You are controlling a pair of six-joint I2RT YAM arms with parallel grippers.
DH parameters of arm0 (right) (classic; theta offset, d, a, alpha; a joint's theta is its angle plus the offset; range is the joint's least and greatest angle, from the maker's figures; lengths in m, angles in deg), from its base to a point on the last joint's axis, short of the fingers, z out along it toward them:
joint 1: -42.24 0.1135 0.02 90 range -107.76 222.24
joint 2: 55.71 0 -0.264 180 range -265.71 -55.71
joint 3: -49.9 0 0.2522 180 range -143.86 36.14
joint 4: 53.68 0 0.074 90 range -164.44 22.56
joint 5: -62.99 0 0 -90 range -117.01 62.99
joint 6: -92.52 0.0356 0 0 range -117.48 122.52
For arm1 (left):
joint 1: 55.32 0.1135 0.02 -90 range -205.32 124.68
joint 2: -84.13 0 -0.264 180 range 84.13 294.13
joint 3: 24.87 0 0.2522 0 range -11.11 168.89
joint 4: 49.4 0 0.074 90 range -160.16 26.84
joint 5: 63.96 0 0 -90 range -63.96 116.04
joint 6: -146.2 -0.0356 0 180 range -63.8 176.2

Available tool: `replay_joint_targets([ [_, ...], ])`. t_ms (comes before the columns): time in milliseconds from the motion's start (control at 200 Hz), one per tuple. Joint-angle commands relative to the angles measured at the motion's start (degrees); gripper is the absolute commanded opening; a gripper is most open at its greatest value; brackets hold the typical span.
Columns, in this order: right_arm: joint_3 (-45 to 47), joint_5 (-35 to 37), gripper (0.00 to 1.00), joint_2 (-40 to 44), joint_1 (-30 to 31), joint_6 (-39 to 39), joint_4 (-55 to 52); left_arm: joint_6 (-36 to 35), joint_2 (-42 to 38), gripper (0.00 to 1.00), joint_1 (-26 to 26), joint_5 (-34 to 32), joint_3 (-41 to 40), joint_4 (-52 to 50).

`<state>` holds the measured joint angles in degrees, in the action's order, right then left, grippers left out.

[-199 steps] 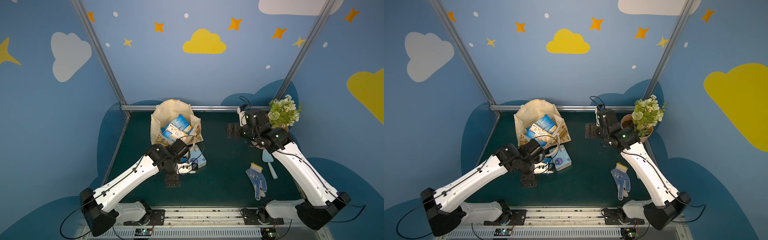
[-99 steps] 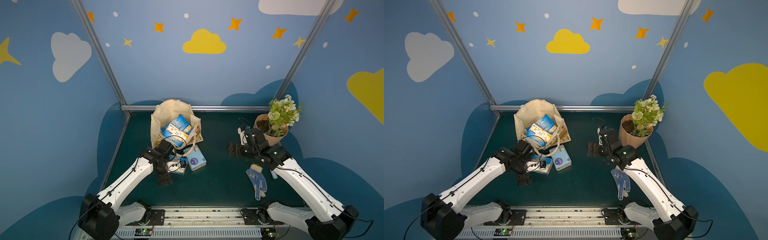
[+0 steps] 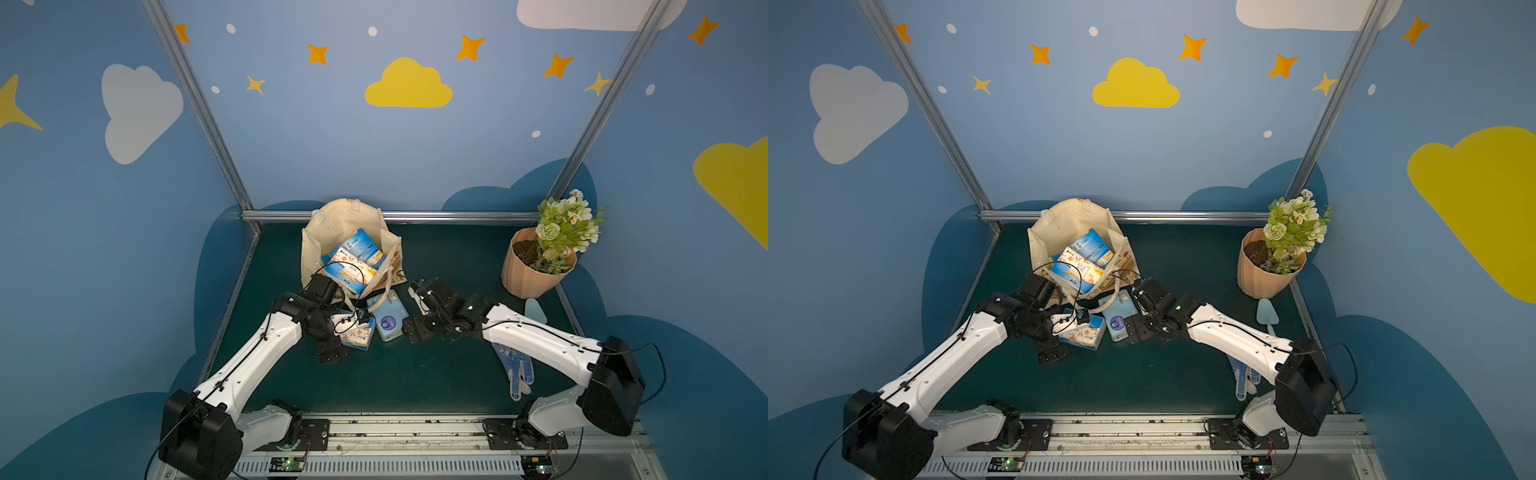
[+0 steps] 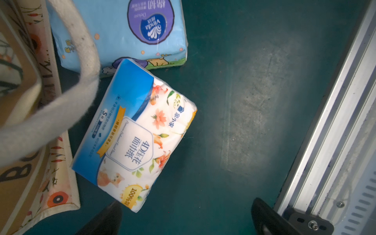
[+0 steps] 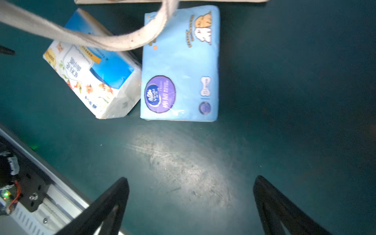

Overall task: Put tissues into the canvas bag
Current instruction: Adjust the pack of facial tissues at the center of the board.

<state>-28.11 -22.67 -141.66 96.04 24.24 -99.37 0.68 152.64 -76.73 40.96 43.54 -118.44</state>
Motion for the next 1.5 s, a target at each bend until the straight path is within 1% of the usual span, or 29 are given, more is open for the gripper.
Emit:
replay_joint_targets([
  [0,-1.75,5.44,0.96,-4.04,3.43,-3.13,8.48,1.58,-1.09,1.0,0.09,1.21,-0.07,-0.26],
  [70,-2.26,7.27,0.96,-7.03,5.01,-3.8,10.84,2.08,-1.1,1.0,0.14,1.26,-0.15,-0.18],
  [225,-4.21,8.23,0.97,-13.25,5.82,-4.7,13.8,2.8,-1.1,1.0,0.1,0.74,-0.08,0.33],
  [375,-6.84,13.8,0.97,-17.96,6.7,-6.05,15.22,3.62,-0.44,1.0,0.14,0.59,0.25,0.69],
  [436,-8.06,17.62,0.97,-19.4,7.01,-5.63,14.62,3.74,-0.39,1.0,0.14,0.55,0.29,0.49],
  [546,-9.66,22.24,0.96,-21.8,7.02,-5.66,13.28,3.82,-0.48,1.0,0.14,0.31,0.03,0.53],
  [676,-10.69,23.09,0.97,-24.05,6.62,-5.38,11.57,3.94,-0.42,1.0,0.09,0.46,-0.16,0.54],
  [796,-11.38,24.14,0.97,-25.41,6.03,-3.78,7.22,3.76,-0.42,1.0,0.08,0.42,-0.03,0.36],
  [976,-4.42,23.44,0.96,-21.17,4.59,-0.37,7.16,3.29,-0.23,1.0,0.03,0.35,0.01,0.36],
  [1197,4.42,23.15,0.97,-11.79,2.91,2.13,5.8,2.57,0.13,1.0,-0.12,0.25,0.1,0.4],
  [1337,8.67,23.56,0.97,-5.36,1.78,3.09,2.5,2.07,0.64,1.0,-0.29,0.55,0.1,0.53],
  [1497,13.03,17.99,0.97,5.45,1.09,1.64,4.56,0.56,1.61,1.0,-0.69,0.11,0.67,1.01],
])
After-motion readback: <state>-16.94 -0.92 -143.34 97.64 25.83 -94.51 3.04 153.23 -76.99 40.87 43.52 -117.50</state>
